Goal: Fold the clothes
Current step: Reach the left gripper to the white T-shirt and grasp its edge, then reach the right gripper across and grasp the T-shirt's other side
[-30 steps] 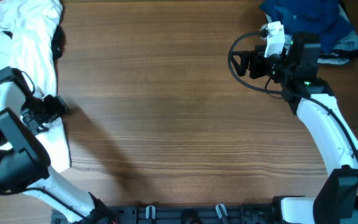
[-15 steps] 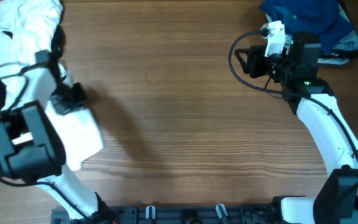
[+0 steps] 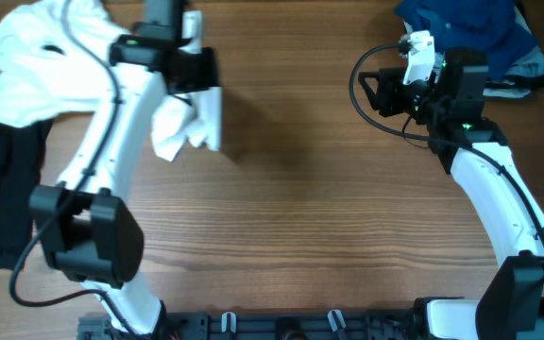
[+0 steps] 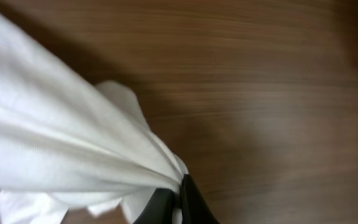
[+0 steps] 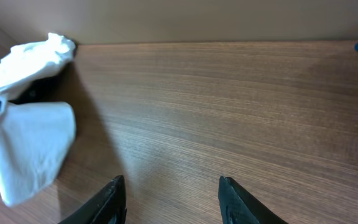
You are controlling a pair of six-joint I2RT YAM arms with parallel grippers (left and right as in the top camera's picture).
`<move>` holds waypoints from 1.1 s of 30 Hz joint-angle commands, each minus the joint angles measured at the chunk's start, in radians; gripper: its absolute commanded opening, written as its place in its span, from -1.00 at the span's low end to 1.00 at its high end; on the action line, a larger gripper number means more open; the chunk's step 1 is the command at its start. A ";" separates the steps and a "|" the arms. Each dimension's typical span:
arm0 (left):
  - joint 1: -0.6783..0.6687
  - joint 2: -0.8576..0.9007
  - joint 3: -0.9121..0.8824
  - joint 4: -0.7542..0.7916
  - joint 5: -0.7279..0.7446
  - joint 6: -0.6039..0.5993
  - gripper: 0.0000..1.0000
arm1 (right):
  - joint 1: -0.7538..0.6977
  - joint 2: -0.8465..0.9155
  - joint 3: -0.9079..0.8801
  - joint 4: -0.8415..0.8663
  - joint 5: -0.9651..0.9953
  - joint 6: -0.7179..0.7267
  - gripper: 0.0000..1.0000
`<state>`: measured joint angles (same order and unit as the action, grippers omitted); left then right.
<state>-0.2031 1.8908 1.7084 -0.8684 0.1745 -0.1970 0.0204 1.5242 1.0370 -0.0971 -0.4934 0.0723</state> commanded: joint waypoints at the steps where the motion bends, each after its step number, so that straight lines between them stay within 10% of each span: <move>1: -0.129 -0.011 0.011 0.040 0.053 -0.049 -0.92 | -0.002 0.005 0.025 0.007 0.000 0.034 -0.04; 8: -0.238 -0.011 0.010 0.102 0.053 -0.074 -0.88 | -0.002 0.005 0.025 0.006 0.000 0.035 -0.01; 9: -0.238 -0.011 0.010 0.102 0.053 -0.073 -0.49 | -0.002 0.005 0.025 0.006 0.000 0.035 -0.01; 11: -0.237 -0.011 0.011 0.116 0.053 -0.073 0.99 | -0.005 0.005 0.025 0.014 0.019 0.039 -0.02; 20: 0.032 -0.037 0.237 -0.158 0.007 -0.039 0.99 | -0.032 -0.004 0.113 -0.127 -0.099 0.012 0.36; 26: 0.367 0.008 0.235 -0.296 -0.019 -0.043 1.00 | 0.295 0.036 0.114 -0.401 0.079 -0.100 0.59; 33: 0.442 0.042 0.235 -0.301 -0.019 -0.043 1.00 | 0.610 0.153 0.212 -0.455 0.406 -0.148 0.50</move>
<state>0.2443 1.9125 1.9347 -1.1667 0.1543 -0.2459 0.5644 1.6344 1.1473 -0.5068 -0.3130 -0.0502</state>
